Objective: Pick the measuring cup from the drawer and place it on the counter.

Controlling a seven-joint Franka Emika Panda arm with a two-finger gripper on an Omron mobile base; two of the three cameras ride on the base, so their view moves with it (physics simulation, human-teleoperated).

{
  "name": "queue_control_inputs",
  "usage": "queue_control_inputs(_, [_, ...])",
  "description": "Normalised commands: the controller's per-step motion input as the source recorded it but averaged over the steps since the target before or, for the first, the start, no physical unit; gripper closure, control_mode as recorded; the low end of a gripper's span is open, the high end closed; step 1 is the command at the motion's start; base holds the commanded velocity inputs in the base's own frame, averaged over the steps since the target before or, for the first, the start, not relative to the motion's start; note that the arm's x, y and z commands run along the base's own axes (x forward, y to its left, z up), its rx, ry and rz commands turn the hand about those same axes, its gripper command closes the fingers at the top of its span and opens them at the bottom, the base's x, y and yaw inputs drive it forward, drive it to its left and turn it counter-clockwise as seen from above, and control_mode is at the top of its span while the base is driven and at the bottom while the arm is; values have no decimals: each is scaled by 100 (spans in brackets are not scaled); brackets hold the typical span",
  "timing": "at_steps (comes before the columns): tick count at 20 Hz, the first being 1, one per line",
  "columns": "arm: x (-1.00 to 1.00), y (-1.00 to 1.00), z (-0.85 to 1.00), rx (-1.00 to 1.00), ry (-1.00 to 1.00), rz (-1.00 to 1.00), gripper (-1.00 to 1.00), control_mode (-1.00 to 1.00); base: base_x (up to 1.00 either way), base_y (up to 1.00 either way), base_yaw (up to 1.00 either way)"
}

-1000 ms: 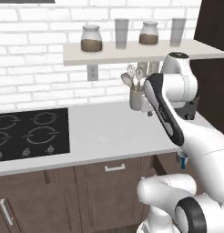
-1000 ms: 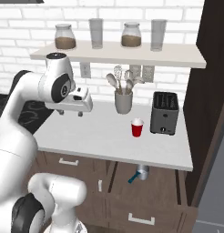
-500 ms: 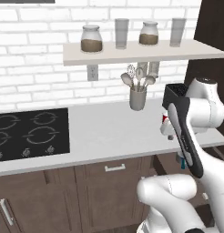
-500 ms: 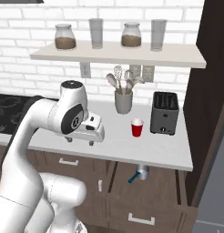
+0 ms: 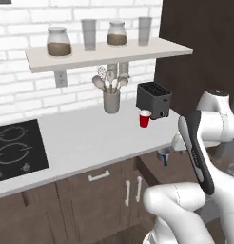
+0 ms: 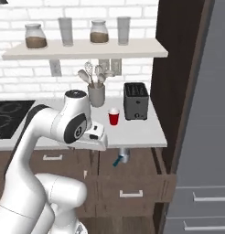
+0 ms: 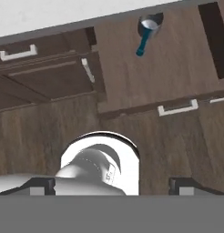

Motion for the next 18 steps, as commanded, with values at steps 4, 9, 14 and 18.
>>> queue_control_inputs(4, [0, 0, 0, 0, 0, 0, -100, 100, -36, 55, -75])
queue_control_inputs(9, [0, 0, 0, 0, 0, 0, -100, 100, -16, 78, -68])
queue_control_inputs(14, [0, 0, 0, 0, 0, 0, -100, 100, -2, 92, -60])
queue_control_inputs(18, [0, 0, 0, 0, 0, 0, -100, 100, 11, 76, -56])
